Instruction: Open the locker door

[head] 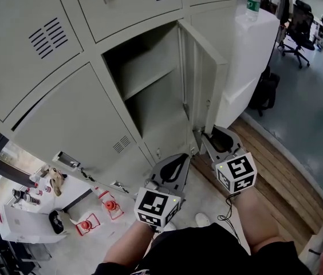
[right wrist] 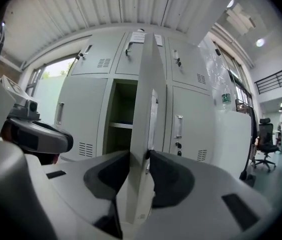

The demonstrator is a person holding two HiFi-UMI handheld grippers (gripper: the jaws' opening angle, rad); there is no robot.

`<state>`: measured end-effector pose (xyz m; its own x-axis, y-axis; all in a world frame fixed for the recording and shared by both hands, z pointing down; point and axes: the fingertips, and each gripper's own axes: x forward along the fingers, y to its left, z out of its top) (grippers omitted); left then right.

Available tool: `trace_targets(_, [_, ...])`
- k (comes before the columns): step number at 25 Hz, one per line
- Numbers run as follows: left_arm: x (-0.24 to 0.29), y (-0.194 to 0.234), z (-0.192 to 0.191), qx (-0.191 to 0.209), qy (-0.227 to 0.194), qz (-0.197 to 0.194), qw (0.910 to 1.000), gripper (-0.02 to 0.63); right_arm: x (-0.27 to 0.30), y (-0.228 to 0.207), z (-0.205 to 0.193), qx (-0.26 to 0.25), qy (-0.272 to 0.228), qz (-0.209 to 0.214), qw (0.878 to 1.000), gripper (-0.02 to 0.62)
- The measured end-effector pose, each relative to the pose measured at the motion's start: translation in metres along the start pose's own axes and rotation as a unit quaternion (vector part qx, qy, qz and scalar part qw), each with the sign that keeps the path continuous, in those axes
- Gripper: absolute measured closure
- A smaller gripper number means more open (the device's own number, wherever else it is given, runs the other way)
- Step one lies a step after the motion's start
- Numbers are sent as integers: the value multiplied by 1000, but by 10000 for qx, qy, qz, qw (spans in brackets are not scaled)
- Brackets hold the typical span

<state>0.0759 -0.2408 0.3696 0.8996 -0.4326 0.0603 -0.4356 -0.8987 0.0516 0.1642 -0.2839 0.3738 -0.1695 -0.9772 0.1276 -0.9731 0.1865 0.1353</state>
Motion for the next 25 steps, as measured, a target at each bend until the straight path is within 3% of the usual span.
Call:
trace_targets(12, [15,-14,-1,35,55,-31,10000,584,-15,-50,-9,217,83,-387,9990,446])
trace_targets(25, [45,-27,-7,-36,127,181,9997,584,-19,-113,-19,428,76,-550,9975,456])
